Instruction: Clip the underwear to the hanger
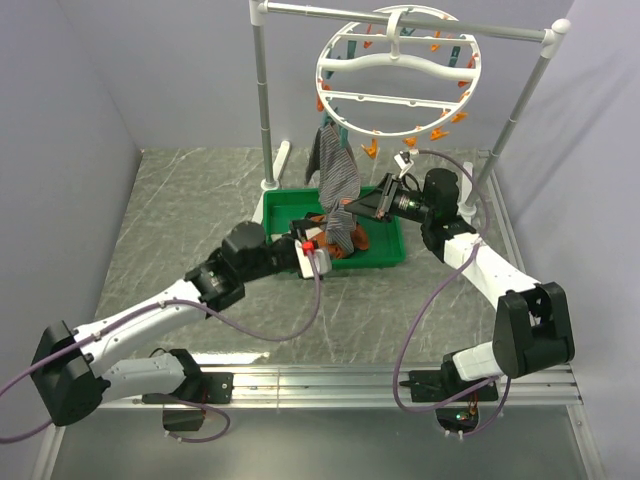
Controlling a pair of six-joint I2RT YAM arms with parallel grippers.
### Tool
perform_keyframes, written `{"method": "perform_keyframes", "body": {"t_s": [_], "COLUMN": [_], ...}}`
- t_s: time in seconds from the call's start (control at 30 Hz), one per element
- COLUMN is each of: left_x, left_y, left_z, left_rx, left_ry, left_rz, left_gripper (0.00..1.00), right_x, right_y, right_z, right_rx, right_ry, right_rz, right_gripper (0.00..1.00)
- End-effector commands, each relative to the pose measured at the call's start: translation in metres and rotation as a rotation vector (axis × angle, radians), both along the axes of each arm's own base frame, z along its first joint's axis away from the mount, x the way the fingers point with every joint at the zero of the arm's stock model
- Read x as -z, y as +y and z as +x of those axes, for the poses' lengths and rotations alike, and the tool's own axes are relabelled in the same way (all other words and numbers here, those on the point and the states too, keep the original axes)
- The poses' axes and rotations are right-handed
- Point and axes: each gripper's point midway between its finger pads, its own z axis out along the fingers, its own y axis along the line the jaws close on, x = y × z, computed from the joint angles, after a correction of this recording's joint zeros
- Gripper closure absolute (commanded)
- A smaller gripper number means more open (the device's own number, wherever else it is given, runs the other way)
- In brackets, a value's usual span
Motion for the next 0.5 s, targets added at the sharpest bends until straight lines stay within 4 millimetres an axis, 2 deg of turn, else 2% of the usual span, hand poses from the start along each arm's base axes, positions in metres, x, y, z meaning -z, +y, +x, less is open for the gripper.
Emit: {"method": "perform_keyframes", "body": {"t_s": [0.0, 0.1, 0.13, 0.2, 0.23, 0.3, 0.33, 0.47], "left_x": [-0.012, -0.015, -0.007, -0.010, -0.004, -0.007, 0.002, 0.009], "left_y": [0.004, -0.001, -0.001, -0.012, -0.011, -0.016, -0.020, -0.023], "left_z": [0.015, 0.016, 0.019, 0.014, 0.022, 0.024, 0.028, 0.036], "left_rx": [-0.157, -0.188, -0.209, -0.191, -0.241, -0.266, -0.277, -0.320], "left_ry": [-0.199, -0.225, -0.238, -0.280, -0.280, -0.300, -0.308, -0.342], "left_rz": [-0.027, -0.057, -0.036, -0.066, -0.055, -0.080, -0.061, -0.071], "left_gripper": [0.25, 0.24, 0.24, 0.25, 0.25, 0.28, 0.28, 0.31], "right_x": [-0.008, -0.001, 0.003, 0.007, 0.009, 0.011, 0.010, 0.011], "right_y": [-0.002, -0.002, -0.002, 0.000, 0.001, 0.001, 0.002, 0.001], "right_z": [0.002, 0.004, 0.007, 0.007, 0.009, 0.010, 0.012, 0.016], "right_rx": [0.063, 0.084, 0.092, 0.094, 0.099, 0.101, 0.106, 0.133], "right_ry": [0.098, 0.183, 0.223, 0.260, 0.296, 0.322, 0.340, 0.386], "right_rz": [0.047, 0.065, 0.074, 0.088, 0.100, 0.114, 0.126, 0.152], "right_gripper": [1.00, 1.00, 1.00, 1.00, 1.00, 1.00, 1.00, 1.00]}}
